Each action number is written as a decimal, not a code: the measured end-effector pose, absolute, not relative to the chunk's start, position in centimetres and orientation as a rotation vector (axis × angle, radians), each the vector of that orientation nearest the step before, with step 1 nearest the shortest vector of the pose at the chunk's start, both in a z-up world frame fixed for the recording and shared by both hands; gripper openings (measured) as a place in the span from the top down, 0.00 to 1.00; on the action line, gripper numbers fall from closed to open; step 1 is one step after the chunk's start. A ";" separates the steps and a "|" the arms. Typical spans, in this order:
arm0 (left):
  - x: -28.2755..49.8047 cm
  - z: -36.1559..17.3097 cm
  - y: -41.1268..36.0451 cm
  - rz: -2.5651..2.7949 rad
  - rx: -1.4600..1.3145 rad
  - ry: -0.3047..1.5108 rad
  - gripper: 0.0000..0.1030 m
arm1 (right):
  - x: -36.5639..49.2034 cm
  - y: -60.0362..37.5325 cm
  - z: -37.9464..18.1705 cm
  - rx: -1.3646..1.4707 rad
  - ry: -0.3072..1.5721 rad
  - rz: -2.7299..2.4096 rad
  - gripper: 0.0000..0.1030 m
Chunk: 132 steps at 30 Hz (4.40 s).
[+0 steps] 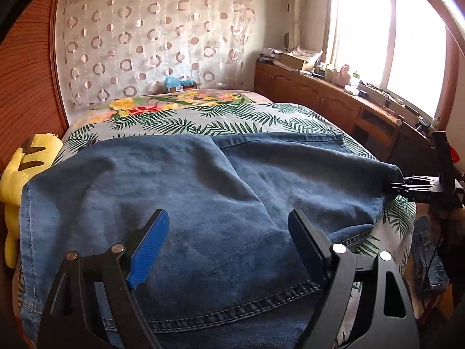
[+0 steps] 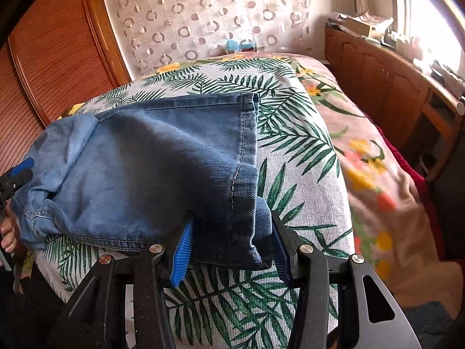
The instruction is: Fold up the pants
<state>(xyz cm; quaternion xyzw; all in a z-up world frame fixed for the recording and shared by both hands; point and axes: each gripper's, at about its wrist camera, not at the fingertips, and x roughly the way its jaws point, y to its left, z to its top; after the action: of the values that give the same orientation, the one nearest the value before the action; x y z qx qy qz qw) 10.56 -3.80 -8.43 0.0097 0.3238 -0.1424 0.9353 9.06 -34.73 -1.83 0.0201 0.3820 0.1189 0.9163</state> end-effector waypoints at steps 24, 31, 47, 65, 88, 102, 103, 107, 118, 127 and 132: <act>6.3 -3.5 1.6 -0.201 0.000 0.569 0.18 | 7.7 -19.0 14.8 -0.134 0.399 0.699 0.86; 4.9 -3.3 4.5 -0.170 -0.030 0.561 0.18 | 8.2 -12.5 14.1 -0.220 0.445 0.819 0.85; 5.4 -5.2 6.6 -0.129 -0.061 0.594 0.18 | 11.8 -11.1 14.0 -0.222 0.571 0.806 0.54; 5.7 -8.8 6.5 -0.210 -0.057 0.703 0.43 | 10.3 -12.0 7.6 -0.111 0.736 0.677 0.54; 5.7 -6.7 4.6 -0.264 -0.003 0.654 0.96 | 9.6 -11.9 10.9 -0.048 0.677 0.790 0.94; 1.2 2.1 5.4 -0.273 -0.009 0.481 0.96 | 9.3 -7.7 22.1 -0.108 0.435 0.861 0.95; 1.2 1.8 5.9 -0.262 -0.014 0.489 0.96 | 9.4 -6.9 21.9 -0.124 0.434 0.863 0.95; 2.0 -1.3 8.1 -0.216 -0.053 0.571 0.96 | 12.2 -3.2 19.5 -0.168 0.505 0.868 0.95; 3.7 -8.3 11.2 -0.169 -0.124 0.714 0.96 | 16.3 7.6 13.6 -0.283 0.695 0.861 0.95; 3.4 -7.8 11.7 -0.153 -0.183 0.677 0.94 | 18.9 10.5 13.8 -0.274 0.699 0.803 0.91; 2.7 -6.6 11.1 -0.160 -0.169 0.629 0.58 | 18.0 8.0 15.7 -0.245 0.634 0.809 0.74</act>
<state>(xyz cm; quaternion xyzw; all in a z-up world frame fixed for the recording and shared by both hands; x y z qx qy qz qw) 2.72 11.08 -6.59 -0.0828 0.3088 -0.0783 0.9443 18.01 8.04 15.70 -0.1167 0.3024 0.3860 0.8637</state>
